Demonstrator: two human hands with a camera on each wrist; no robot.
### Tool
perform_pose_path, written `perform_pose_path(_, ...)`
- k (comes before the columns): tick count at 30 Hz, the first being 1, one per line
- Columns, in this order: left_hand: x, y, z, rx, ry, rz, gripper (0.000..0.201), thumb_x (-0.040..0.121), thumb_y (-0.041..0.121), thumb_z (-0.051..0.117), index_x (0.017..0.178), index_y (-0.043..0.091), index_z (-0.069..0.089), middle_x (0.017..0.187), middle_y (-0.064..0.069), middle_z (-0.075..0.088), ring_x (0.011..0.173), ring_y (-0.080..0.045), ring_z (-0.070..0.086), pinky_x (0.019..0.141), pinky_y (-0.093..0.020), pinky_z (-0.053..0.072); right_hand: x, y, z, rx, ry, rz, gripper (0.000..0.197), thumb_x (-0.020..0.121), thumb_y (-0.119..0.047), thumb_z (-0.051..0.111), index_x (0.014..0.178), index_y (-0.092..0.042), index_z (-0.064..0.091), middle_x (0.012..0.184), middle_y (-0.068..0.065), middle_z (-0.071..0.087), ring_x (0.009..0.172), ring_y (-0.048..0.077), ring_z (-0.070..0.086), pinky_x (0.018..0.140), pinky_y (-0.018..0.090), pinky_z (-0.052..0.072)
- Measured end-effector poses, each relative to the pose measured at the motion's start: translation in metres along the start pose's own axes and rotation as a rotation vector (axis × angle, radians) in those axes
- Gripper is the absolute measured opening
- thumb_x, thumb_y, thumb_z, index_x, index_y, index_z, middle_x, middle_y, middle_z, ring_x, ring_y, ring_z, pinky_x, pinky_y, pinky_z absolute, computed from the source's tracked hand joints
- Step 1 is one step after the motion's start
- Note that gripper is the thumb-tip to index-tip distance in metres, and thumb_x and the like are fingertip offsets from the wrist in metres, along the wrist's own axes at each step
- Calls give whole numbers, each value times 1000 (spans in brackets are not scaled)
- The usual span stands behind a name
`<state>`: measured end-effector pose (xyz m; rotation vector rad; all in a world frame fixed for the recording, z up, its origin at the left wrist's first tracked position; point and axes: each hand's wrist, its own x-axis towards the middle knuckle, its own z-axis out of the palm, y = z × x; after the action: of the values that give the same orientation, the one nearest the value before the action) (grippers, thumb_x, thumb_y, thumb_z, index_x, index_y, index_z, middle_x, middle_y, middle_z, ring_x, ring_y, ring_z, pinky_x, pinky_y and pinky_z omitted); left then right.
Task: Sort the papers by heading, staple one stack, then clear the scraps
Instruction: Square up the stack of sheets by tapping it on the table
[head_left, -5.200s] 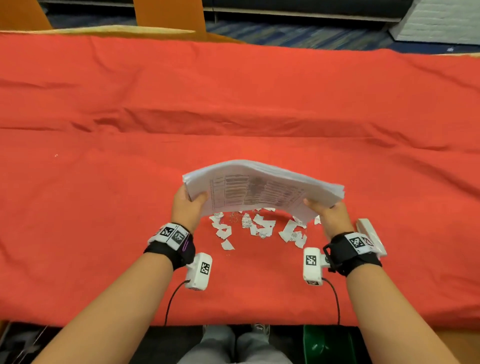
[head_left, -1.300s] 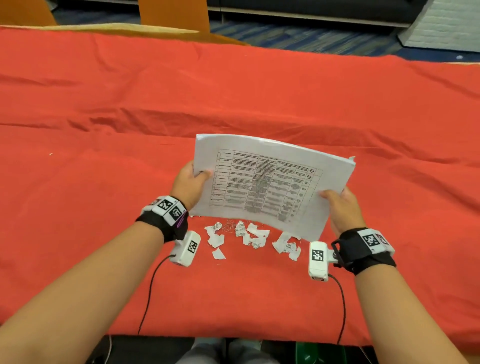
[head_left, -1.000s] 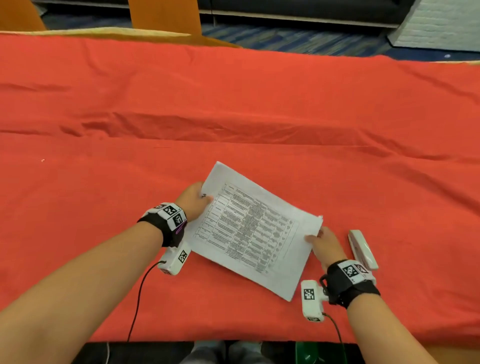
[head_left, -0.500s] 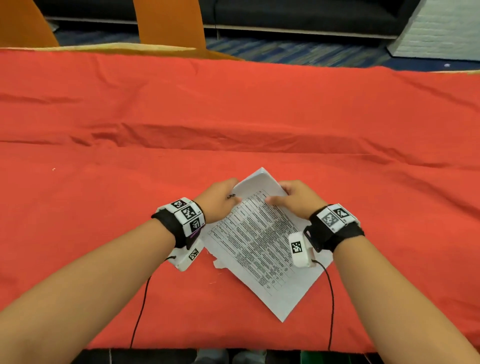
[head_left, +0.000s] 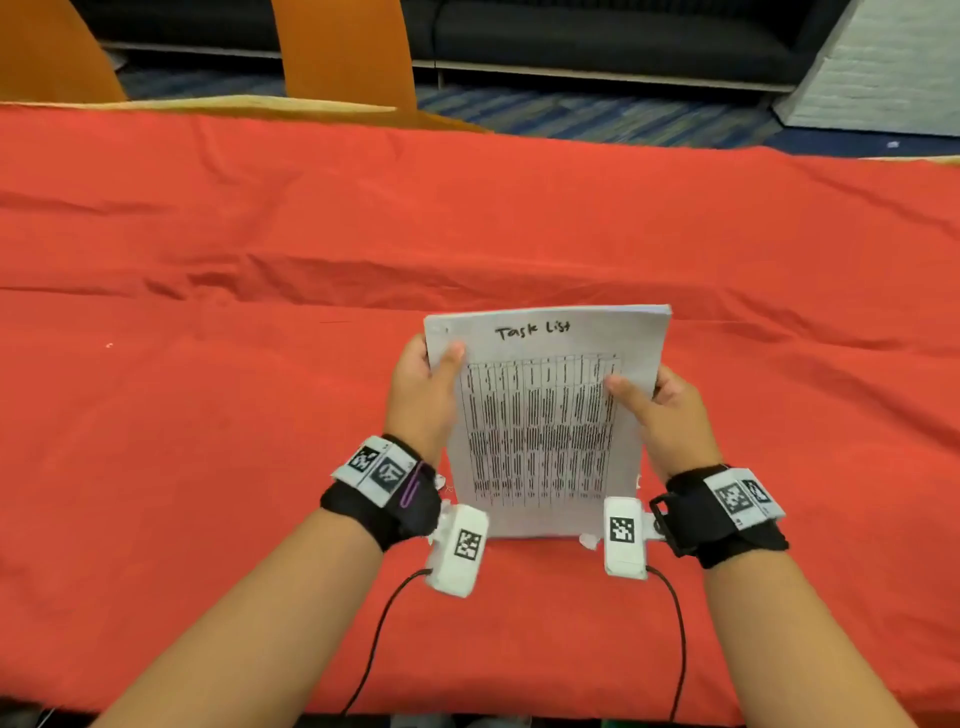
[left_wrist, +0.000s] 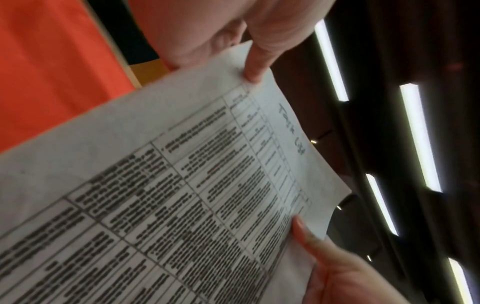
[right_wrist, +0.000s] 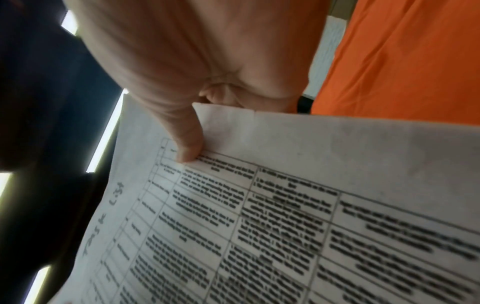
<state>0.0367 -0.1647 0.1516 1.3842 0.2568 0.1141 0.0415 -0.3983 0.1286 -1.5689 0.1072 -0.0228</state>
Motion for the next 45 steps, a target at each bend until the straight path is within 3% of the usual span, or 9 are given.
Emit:
perform_pose_path(7, -10, 38, 30, 109, 110, 477, 15, 96, 13, 50, 87, 24, 46, 82, -2, 54, 75, -11, 51, 71, -30, 46, -17, -25, 12, 59, 159, -252, 17, 87, -14, 64, 98, -27, 66, 92, -12, 74, 94, 12, 69, 82, 28, 56)
perform_pose_path(16, -17, -9, 24, 187, 96, 340, 13, 96, 26, 47, 85, 29, 42, 83, -18, 52, 76, -18, 49, 76, -54, 47, -24, 21, 27, 56, 233, -117, 13, 89, -13, 61, 99, -21, 64, 92, -9, 70, 85, 2, 65, 78, 23, 53)
perform_pose_path(19, -19, -15, 22, 212, 58, 332, 9, 98, 26, 46, 90, 28, 42, 92, -26, 55, 78, -18, 52, 75, -46, 49, -25, 30, 27, 41, 218, -87, 19, 90, -11, 60, 109, -11, 61, 99, -5, 69, 88, 1, 65, 80, 20, 54)
perform_pose_path(24, -9, -13, 25, 293, 70, 337, 14, 98, 25, 44, 95, 12, 38, 78, -5, 45, 64, -13, 42, 59, -44, 42, -20, 25, 28, 25, 221, -75, 17, 91, -10, 58, 105, -19, 61, 97, -6, 68, 92, 10, 64, 83, 29, 52)
perform_pose_path(27, -2, 6, 30, 323, 81, 401, 4, 98, 16, 44, 100, 15, 41, 81, 3, 52, 69, -4, 51, 70, -25, 46, -14, 4, 22, -11, 233, -127, 20, 90, -9, 58, 101, -26, 61, 100, -4, 69, 97, 18, 65, 88, 36, 52)
perform_pose_path(30, 5, 35, 34, 306, 70, 435, 7, 96, 16, 46, 102, 21, 45, 93, 1, 61, 84, -12, 61, 76, -26, 50, -10, -26, 12, -35, 192, -201, 23, 90, -8, 59, 101, -28, 62, 104, -1, 69, 102, 19, 66, 89, 35, 53)
perform_pose_path(34, 20, 38, 27, 401, 39, 279, 15, 94, 17, 48, 109, 15, 49, 104, -4, 63, 92, -17, 61, 80, -31, 50, -16, -33, -2, -30, 67, -100, 24, 90, -6, 58, 107, -22, 63, 104, -4, 71, 97, 13, 68, 83, 26, 56)
perform_pose_path(40, 19, -76, 2, 622, -56, -337, 45, 95, 26, 46, 134, 4, 40, 131, -12, 52, 112, -28, 53, 92, -36, 43, -26, 73, -10, -128, -37, 432, 31, 87, -9, 62, 119, -11, 62, 119, 12, 67, 105, 27, 66, 98, 47, 49)
perform_pose_path(45, 22, -144, -8, 641, -74, -494, 50, 94, 27, 46, 136, 0, 37, 134, -4, 47, 122, -23, 47, 105, -41, 37, -14, 139, -13, -329, -47, 538, 24, 84, -26, 64, 104, -14, 67, 109, 8, 71, 97, 26, 67, 92, 45, 52)
